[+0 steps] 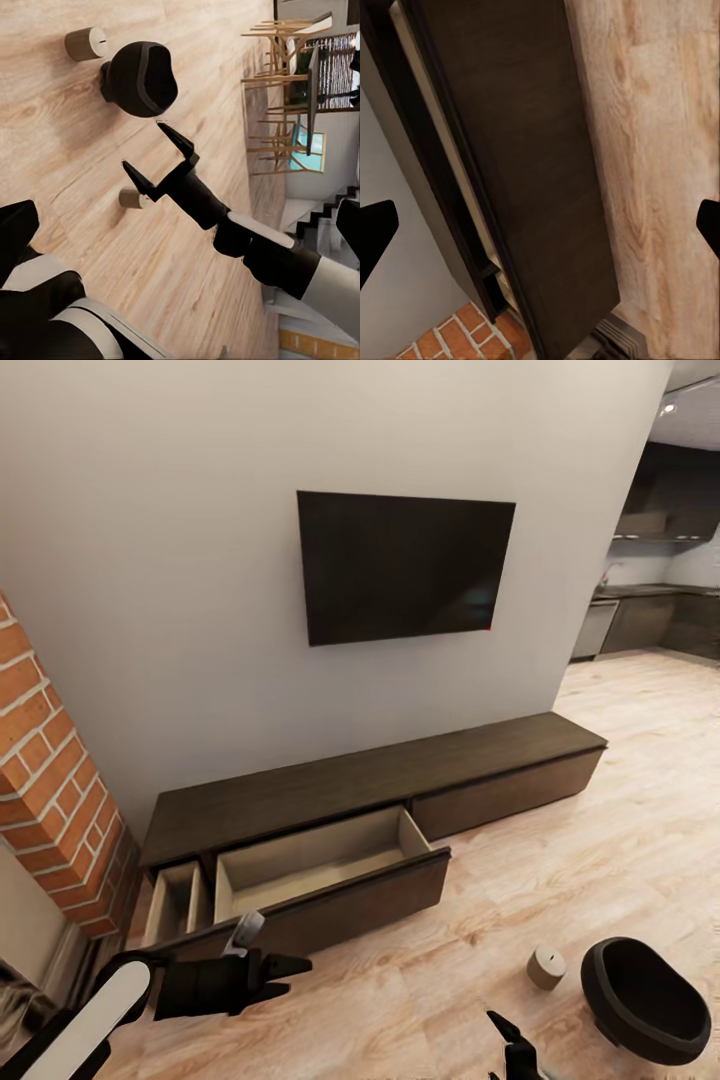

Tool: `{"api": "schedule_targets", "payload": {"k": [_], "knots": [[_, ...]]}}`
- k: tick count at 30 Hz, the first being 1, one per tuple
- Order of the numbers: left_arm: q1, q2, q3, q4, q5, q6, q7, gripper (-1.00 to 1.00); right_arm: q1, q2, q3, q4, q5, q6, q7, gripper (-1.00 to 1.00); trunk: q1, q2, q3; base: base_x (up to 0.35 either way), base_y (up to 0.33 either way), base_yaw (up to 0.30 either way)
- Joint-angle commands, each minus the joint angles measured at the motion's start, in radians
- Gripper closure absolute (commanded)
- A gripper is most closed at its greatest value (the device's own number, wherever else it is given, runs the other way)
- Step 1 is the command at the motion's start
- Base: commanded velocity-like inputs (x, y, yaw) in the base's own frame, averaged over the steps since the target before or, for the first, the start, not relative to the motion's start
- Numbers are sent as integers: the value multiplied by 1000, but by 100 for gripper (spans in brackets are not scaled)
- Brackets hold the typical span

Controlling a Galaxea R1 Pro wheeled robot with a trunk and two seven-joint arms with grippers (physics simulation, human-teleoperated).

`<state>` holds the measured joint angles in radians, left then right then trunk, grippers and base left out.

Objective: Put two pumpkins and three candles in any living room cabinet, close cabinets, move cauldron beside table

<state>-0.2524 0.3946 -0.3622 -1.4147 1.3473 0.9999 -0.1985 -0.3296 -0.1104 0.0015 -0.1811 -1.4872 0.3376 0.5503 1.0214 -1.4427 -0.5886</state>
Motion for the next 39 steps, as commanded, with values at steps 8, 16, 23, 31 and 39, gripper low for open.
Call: {"api": "schedule_targets", "payload": {"k": [8, 16, 23, 31, 39], "knots": [[-4, -10, 1, -5, -14, -2, 217, -100, -1, -14, 0, 21, -7, -48, 2, -100, -31, 56, 13, 0, 0, -144], [-43, -12, 2, -9, -17, -9, 481, -100, -1, -50, -4, 68, -14, -103, 1, -100, -62, 112, 27, 0, 0, -39], [-69, -16, 2, -9, -19, -10, 672, -100, -1, -61, -6, 84, -18, -121, -1, -100, -88, 161, 43, 0, 0, -1], [-80, -55, 1, -5, -123, -12, 777, -100, -1, -55, -10, 80, -62, -189, 2, -100, -104, 189, 55, 0, 0, 0], [-80, -73, -1, 0, -209, -13, 784, -100, -1, -60, -8, 81, -72, -206, 1, -100, -104, 189, 55, 0, 0, 0]]}}
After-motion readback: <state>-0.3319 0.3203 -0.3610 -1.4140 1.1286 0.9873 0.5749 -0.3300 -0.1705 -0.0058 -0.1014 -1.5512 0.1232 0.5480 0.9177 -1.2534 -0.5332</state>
